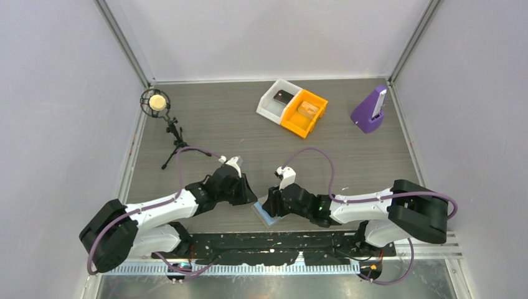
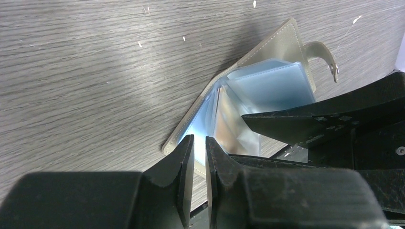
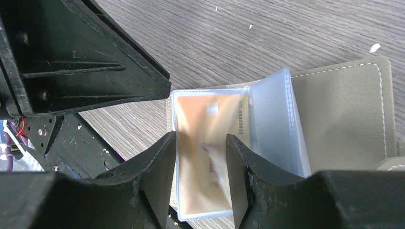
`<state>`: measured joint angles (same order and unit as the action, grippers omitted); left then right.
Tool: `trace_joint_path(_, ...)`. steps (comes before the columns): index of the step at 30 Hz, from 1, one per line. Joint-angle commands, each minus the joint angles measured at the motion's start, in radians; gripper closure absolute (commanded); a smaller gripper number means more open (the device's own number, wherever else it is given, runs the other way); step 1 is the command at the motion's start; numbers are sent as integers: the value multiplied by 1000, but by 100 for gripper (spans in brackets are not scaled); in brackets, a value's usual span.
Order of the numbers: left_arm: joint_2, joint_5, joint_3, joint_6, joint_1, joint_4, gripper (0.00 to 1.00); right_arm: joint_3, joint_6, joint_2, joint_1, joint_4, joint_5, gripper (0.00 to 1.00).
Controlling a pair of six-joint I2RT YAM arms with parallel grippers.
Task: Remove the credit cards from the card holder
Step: Remove the credit card from the card holder.
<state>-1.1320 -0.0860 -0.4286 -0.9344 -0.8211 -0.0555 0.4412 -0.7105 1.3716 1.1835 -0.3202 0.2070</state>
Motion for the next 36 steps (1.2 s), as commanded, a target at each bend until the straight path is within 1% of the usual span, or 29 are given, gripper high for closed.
trace_joint_path(1, -14, -15, -32, 2, -4, 77, 83, -13, -5, -27, 4, -3, 4, 51)
trace_joint_path(9, -22, -4, -25, -3, -4, 89, 83, -14, -4, -27, 4, -6, 4, 52)
trace_joint_path(36, -97, -30, -26, -29, -4, 120, 83, -19, -8, -34, 4, -12, 15, 51)
